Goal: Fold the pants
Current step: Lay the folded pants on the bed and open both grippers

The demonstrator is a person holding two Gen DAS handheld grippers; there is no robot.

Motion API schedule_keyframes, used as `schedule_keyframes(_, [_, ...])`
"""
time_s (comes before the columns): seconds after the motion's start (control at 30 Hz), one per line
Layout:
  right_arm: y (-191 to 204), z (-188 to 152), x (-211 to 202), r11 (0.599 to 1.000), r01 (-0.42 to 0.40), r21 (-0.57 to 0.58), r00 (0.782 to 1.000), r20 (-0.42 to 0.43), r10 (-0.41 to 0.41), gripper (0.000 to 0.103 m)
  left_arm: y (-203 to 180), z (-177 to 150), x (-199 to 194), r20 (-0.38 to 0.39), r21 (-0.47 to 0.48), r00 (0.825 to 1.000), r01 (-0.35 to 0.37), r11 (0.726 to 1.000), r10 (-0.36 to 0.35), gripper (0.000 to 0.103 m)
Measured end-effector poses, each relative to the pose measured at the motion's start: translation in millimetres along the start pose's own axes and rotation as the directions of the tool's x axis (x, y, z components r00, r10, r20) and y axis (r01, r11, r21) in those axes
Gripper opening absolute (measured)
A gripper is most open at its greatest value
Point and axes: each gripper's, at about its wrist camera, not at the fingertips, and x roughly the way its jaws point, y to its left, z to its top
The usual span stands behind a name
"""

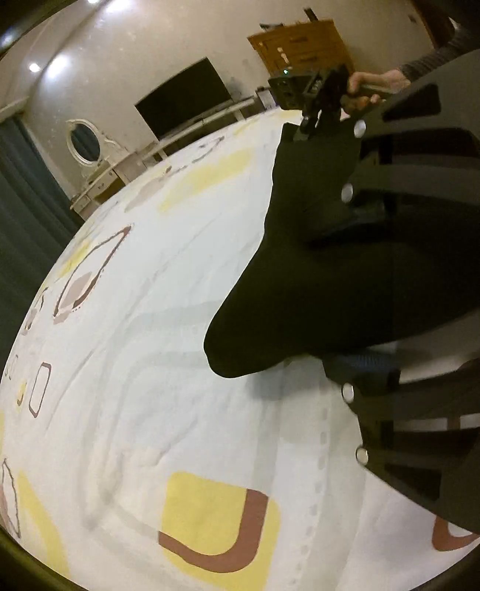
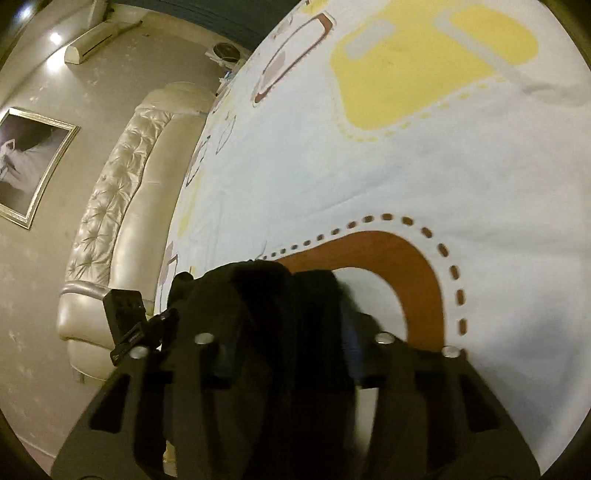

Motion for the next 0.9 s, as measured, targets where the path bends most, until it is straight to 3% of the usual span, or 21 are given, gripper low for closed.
schedule_keyframes(0.27, [-13,-2,5,0.997,-0.056,0.048,0.998,0.010,0.055,0.033,11,-13,-1,0.028,-0.031,0.999,0.019,0.999,-0.018,0.044])
schedule_keyframes(0.43, [-14,-6,3,0.997,-0.067,0.047,0.998,0.018,0.066,0.035,5,-13,-5,0.023,0.005,1.000,-0.009,1.000,0.009,0.047])
schedule_keyframes(0.47, [-15,-6,2,0.996,-0.075,0.048,0.997,0.022,0.074,0.036,2,-12,-6,0.026,0.017,0.999,-0.025,1.000,0.024,0.052])
schedule_keyframes(0.57, [-22,-11,-6,0.992,-0.102,0.072,0.994,0.039,0.099,0.041,-7,-16,-15,0.078,0.048,0.987,-0.143,0.989,0.139,0.081])
schedule_keyframes(0.6, [-24,-12,-8,0.991,-0.106,0.081,0.994,0.045,0.102,0.043,-10,-20,-19,0.097,0.056,0.980,-0.182,0.982,0.176,0.082])
schedule_keyframes(0.8, [-36,-43,-38,0.986,-0.101,0.134,0.992,0.091,0.089,0.051,-22,-48,-43,0.122,0.060,0.961,-0.257,0.964,0.249,0.083])
schedule_keyframes(0.9, [-40,-65,-52,0.985,-0.099,0.144,0.991,0.101,0.085,0.055,-32,-71,-60,0.156,0.062,0.937,-0.324,0.944,0.312,0.083])
